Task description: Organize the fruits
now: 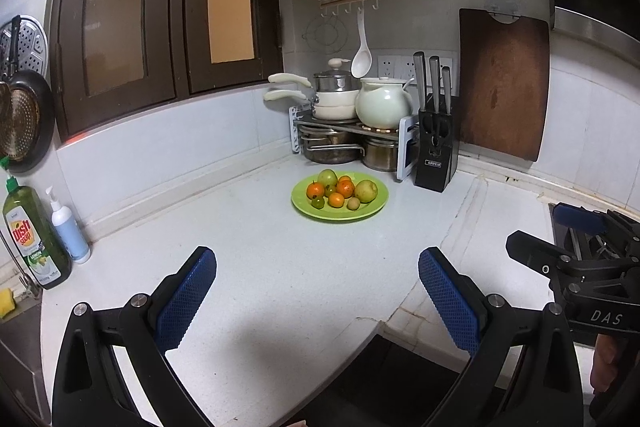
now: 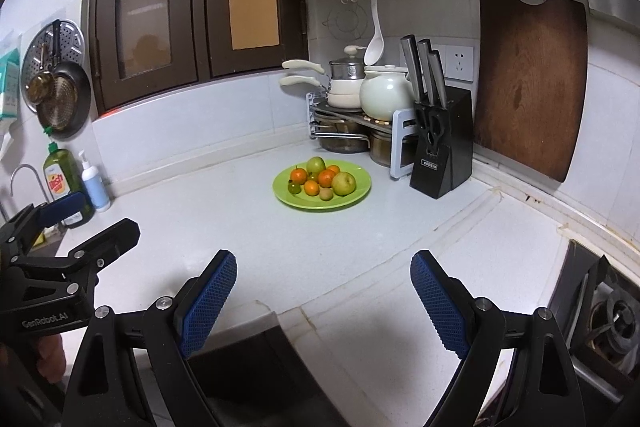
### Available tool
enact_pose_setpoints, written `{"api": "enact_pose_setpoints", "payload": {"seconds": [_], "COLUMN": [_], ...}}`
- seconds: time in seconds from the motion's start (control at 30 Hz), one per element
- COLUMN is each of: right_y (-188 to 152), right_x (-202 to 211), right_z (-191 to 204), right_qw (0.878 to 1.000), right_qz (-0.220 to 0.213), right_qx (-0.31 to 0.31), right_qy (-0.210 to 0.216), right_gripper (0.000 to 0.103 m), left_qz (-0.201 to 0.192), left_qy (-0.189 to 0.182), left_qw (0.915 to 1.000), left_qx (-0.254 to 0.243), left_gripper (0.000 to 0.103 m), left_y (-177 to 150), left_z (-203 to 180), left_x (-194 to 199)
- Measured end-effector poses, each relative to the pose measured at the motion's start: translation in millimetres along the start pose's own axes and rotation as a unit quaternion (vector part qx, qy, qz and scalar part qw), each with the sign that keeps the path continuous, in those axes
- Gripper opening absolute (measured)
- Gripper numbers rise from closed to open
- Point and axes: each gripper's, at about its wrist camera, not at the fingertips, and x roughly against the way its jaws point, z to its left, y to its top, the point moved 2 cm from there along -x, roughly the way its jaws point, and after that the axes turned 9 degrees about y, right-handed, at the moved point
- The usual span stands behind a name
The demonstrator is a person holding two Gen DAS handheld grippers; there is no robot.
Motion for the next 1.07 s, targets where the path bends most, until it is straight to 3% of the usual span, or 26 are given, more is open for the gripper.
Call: {"api": "enact_pose_setpoints", "payload": {"seconds": [1.07], "right_y": [4.0], "right_x": [-1.3], "right_z": [-1.2], "right_qw": [1.000], "right_qz": [0.000], "right_qx": [-0.003], "right_qy": [0.000], "right_gripper": [0.089], "left_qz": [-0.002], "left_qy": [-0.003], "left_qw": [1.0000], "left_qx": [0.001], "left_gripper": [0.103], "left_y": [2.2], "left_z": [-1.4], "left_x": [3.1]}}
